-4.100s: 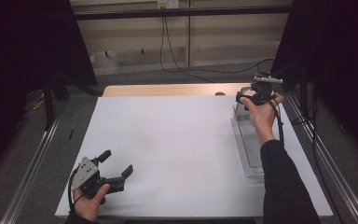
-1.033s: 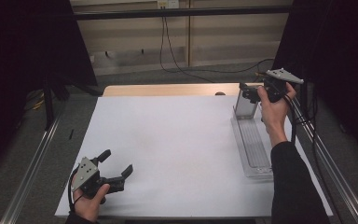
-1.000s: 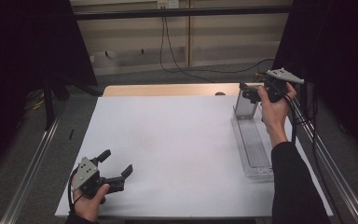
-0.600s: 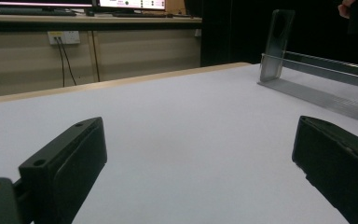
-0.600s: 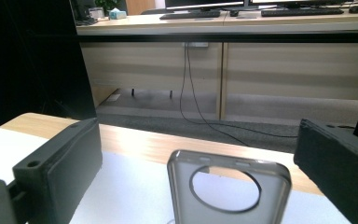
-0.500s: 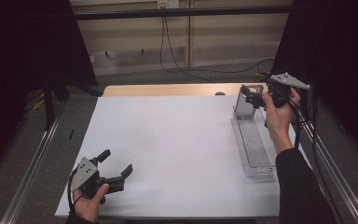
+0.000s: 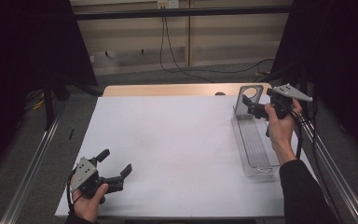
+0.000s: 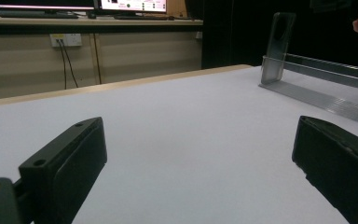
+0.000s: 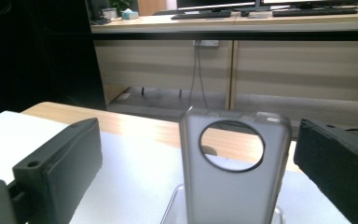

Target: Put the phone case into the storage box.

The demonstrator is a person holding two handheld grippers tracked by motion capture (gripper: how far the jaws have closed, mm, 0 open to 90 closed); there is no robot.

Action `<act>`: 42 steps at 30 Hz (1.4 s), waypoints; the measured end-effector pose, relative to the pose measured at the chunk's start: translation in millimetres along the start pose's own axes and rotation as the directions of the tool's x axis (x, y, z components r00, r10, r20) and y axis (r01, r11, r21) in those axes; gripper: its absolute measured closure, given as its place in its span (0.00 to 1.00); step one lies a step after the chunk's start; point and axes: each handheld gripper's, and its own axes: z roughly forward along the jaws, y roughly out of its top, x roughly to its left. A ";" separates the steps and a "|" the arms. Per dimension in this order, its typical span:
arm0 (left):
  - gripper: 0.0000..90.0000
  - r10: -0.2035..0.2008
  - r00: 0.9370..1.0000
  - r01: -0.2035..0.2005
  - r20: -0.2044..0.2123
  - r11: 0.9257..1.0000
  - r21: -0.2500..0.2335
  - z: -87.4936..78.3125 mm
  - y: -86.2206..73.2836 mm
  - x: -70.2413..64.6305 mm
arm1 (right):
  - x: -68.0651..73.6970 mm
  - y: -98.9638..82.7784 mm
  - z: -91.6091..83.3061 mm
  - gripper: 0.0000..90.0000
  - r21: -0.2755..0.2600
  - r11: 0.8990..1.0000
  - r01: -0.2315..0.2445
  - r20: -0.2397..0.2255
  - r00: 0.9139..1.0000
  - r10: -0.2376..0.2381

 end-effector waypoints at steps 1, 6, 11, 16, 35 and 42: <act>0.03 0.000 1.000 0.000 0.000 1.000 0.000 0.0 0.0 0.0 | 0.3 -1.9 -1.0 0.00 0.001 1.000 0.005 -0.004 1.000 -0.005; 0.03 0.002 1.000 -0.002 0.000 1.000 -0.002 0.1 0.6 -0.2 | 4.6 -10.6 -5.8 0.00 0.004 1.000 0.017 -0.032 0.999 -0.016; 0.04 -0.016 1.000 0.015 -0.004 1.000 -0.007 -0.2 0.7 0.6 | 7.7 -17.5 -11.9 0.00 -0.004 1.000 0.008 -0.062 0.998 -0.009; 0.04 -0.004 1.000 0.004 0.001 1.000 -0.007 -1.0 1.8 -0.4 | 8.7 -22.6 -17.7 0.01 -0.014 1.000 0.006 -0.072 0.997 -0.007; 0.03 0.016 1.000 -0.016 -0.004 1.000 -0.007 0.0 2.3 -3.3 | 30.4 -46.5 -41.0 0.01 -0.048 0.998 0.033 -0.122 0.992 -0.039; 0.03 0.013 1.000 -0.013 -0.009 1.000 -0.004 -0.1 1.9 -2.8 | 34.3 -53.3 -54.3 0.01 -0.062 0.997 0.048 -0.112 0.992 -0.055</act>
